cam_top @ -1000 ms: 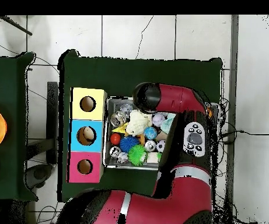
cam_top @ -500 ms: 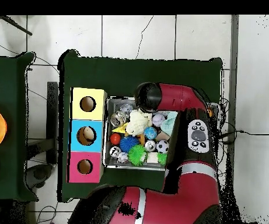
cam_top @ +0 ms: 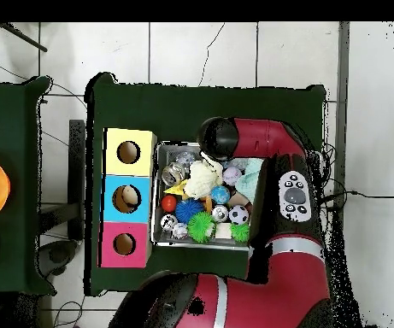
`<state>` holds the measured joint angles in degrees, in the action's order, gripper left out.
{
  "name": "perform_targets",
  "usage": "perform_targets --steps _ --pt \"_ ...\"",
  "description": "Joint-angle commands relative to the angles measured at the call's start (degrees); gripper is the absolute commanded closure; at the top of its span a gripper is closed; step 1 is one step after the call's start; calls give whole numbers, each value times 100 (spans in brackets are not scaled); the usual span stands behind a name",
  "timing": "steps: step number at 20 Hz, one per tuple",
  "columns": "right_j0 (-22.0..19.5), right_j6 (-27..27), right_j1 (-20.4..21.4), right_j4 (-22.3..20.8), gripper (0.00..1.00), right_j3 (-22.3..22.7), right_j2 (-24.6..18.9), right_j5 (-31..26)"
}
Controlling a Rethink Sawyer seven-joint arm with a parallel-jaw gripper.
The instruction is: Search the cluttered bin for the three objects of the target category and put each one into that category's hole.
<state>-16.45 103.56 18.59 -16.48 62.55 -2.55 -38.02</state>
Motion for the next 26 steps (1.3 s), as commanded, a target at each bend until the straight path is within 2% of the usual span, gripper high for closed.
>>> perform_targets --steps 1,7,11,16,23,26 --pt "-148 -1857 377 -404 0 202 -633 -1033" --pt "-255 -1983 492 -489 0 439 -752 -1071" --pt "-410 -1947 646 -620 0 1043 -771 -688" --pt "-518 -2011 496 -861 0 1066 -848 -587" --pt "-909 -2669 207 -1351 0 905 -1253 -490" --pt "-1014 -2651 177 -1493 0 1027 -1367 -352"
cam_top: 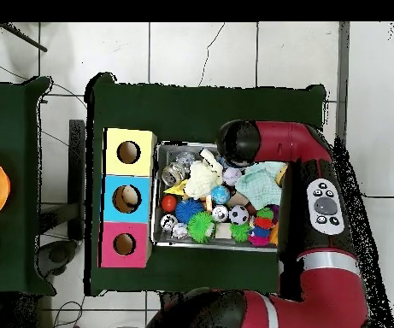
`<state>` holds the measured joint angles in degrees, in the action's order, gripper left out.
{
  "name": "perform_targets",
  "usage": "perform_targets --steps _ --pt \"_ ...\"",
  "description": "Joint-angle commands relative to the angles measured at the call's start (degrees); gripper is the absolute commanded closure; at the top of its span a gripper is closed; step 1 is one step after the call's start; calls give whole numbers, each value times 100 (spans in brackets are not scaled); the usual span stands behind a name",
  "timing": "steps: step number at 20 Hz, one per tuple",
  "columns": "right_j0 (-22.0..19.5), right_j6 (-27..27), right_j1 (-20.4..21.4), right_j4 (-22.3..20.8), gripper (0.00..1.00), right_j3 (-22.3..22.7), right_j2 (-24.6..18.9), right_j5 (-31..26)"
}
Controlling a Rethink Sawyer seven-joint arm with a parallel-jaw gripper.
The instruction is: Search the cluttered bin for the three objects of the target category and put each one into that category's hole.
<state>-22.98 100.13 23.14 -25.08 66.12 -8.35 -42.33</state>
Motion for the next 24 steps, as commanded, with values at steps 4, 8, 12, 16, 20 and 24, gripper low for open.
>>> perform_targets --steps 4,8,12,16,20,24 --pt "-468 -2221 -220 -792 0 922 -896 280" --pt "-539 -2202 -125 -883 0 1151 -989 362" --pt "-616 -2093 82 -948 0 1478 -1039 404" --pt "-668 -1962 355 -970 0 1832 -1045 346" --pt "-716 -1940 313 -1057 0 1905 -1101 395" --pt "-783 -1937 156 -1177 0 1882 -1179 463"
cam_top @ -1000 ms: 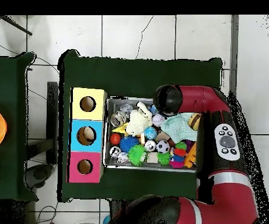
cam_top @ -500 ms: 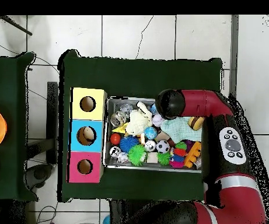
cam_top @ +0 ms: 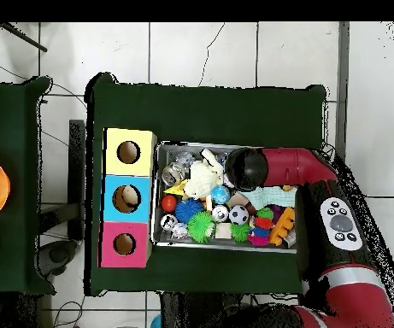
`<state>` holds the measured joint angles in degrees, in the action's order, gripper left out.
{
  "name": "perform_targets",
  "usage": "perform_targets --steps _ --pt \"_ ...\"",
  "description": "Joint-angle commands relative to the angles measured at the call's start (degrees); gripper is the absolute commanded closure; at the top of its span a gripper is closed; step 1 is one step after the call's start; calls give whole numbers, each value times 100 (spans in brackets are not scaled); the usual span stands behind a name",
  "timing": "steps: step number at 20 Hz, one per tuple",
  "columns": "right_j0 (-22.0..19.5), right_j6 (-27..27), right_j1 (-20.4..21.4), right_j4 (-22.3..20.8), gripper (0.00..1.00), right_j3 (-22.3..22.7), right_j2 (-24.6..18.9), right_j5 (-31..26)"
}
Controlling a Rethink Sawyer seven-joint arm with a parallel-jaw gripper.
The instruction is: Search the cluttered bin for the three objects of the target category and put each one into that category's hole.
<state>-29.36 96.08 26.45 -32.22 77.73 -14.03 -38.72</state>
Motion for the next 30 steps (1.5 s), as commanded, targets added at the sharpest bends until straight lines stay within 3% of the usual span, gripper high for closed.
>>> perform_targets --steps 1,14,24,30 --pt "-151 -1515 -179 -485 0 739 -618 107" --pt "-257 -1224 -69 -766 0 1027 -706 450" --pt "-513 -1645 -304 -841 0 970 -1045 416" --pt "-514 -1690 -132 -811 0 1066 -1173 157"
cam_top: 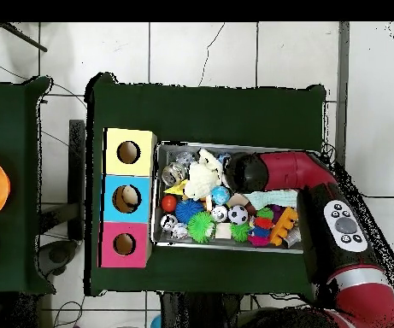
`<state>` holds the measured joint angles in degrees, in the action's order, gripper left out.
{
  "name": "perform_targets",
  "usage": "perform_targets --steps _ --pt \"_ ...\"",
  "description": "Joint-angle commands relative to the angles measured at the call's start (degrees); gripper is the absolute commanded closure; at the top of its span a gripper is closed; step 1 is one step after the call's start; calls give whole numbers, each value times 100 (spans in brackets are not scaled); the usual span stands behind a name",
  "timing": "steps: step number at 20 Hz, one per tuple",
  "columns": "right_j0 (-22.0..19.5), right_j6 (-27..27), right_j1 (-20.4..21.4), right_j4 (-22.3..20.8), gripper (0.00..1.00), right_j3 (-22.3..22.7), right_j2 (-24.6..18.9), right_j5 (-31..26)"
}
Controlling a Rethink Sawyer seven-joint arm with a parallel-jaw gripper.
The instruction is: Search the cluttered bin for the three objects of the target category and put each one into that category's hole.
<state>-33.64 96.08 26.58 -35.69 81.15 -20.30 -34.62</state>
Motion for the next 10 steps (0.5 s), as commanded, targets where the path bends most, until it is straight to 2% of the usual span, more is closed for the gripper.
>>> perform_targets --steps 1,6,10 --pt "-91 -1694 -124 -460 0 739 -557 -275" --pt "-79 -1736 -180 -439 0 687 -624 -383" --pt "-72 -1739 -64 -445 0 748 -628 -460"
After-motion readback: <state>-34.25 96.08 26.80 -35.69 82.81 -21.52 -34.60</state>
